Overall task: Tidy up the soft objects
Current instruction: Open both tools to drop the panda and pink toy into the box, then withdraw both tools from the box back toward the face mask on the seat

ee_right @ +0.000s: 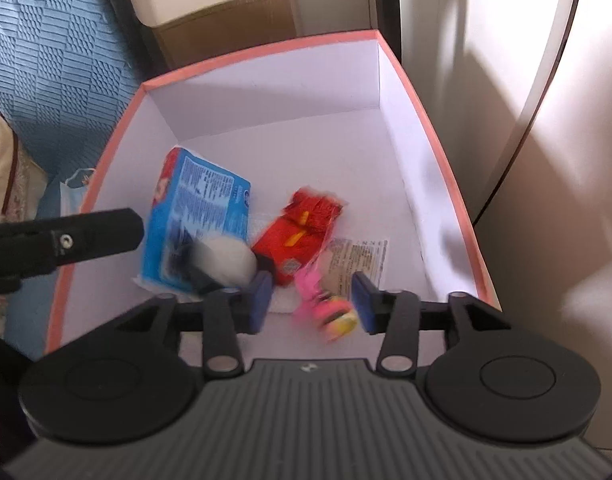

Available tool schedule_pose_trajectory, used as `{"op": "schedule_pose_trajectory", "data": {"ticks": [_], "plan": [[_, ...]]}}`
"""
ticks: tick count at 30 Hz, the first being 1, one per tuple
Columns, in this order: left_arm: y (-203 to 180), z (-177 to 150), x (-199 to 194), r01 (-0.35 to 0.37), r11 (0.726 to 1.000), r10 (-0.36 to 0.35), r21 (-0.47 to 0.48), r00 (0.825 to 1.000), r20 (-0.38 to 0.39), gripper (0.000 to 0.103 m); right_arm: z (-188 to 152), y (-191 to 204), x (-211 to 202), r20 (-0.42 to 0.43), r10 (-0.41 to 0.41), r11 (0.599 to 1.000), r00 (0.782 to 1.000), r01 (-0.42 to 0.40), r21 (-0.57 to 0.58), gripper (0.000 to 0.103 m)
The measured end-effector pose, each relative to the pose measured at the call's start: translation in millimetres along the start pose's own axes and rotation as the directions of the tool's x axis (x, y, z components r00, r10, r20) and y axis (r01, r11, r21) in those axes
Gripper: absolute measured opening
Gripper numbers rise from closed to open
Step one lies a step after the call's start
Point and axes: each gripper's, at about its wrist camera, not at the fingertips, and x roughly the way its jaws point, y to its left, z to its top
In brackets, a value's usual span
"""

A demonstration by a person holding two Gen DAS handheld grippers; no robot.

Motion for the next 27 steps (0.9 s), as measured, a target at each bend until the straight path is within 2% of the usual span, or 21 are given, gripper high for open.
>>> {"op": "schedule_pose_trajectory", "data": {"ticks": [12, 20, 27], "plan": [[4.7, 10.7, -64.5, -0.012, 1.0, 0.008, 0.029, 0.991, 0.131, 0.074, 7.6, 29.6, -51.0, 0.1, 0.024, 1.0, 0.995, -0.024, 0.0, 0.052], [17.4, 10.6, -119.7, -0.03, 0.998, 0.017, 0.055, 0.972, 0.236, 0.074, 10.1, 63.1, -79.7, 0.166, 0.03, 0.999, 0.986, -0.025, -0.029, 0.052], [42.3, 4.6, -153.6, -0.033, 0.999, 0.021, 0.035, 0.954, 0.298, 0.074, 1.5, 98.9, -88.2, 0.19, 0.033, 0.997, 0.981, -0.02, -0.075, 0.052]]}}
